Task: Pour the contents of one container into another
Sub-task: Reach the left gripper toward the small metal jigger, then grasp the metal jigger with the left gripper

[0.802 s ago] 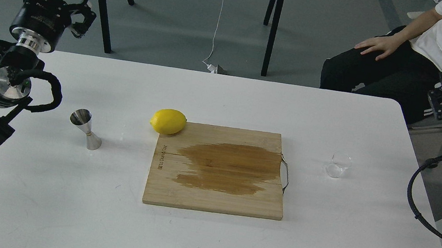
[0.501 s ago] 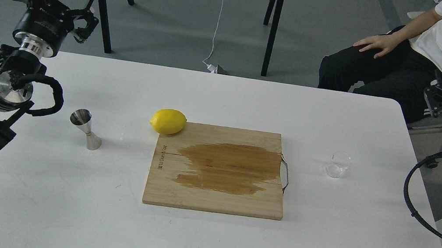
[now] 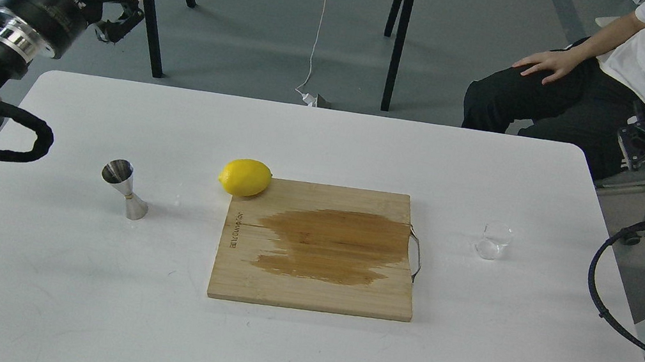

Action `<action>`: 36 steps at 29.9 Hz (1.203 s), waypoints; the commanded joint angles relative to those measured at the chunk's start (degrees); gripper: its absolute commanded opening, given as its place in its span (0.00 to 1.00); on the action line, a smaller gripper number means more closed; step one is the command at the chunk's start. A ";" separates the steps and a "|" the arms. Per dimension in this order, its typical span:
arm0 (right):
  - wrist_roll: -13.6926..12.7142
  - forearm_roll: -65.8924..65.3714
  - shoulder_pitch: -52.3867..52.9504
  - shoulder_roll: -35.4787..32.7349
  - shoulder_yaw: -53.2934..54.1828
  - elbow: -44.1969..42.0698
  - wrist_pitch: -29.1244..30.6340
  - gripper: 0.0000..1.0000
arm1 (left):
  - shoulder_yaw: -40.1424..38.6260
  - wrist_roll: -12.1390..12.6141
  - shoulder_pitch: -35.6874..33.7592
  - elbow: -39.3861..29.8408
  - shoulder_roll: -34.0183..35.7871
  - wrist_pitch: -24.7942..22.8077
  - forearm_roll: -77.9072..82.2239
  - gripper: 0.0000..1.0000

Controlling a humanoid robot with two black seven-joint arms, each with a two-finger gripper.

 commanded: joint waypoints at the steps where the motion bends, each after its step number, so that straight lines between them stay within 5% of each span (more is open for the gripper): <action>1: 0.00 0.03 -0.32 -0.27 0.11 -0.01 0.00 1.00 | 0.67 -0.26 0.77 -3.50 4.58 1.75 15.31 0.96; 9: 0.61 0.03 -1.98 -0.09 0.20 -0.19 0.00 1.00 | 3.82 0.01 10.08 -21.69 19.25 12.38 29.83 0.96; 19: 1.23 -0.05 -2.69 -0.09 0.20 -0.80 0.00 1.00 | 17.80 0.18 14.75 -21.27 20.85 27.49 60.33 0.95; 28: 1.23 -0.05 -2.95 -0.09 0.20 -0.98 0.00 1.00 | 30.10 0.27 15.89 -8.72 18.49 39.42 81.76 0.94; 36: 1.23 -0.05 -3.22 -0.09 0.20 -0.98 0.00 1.00 | 30.73 0.01 15.98 10.18 4.69 39.42 86.89 0.90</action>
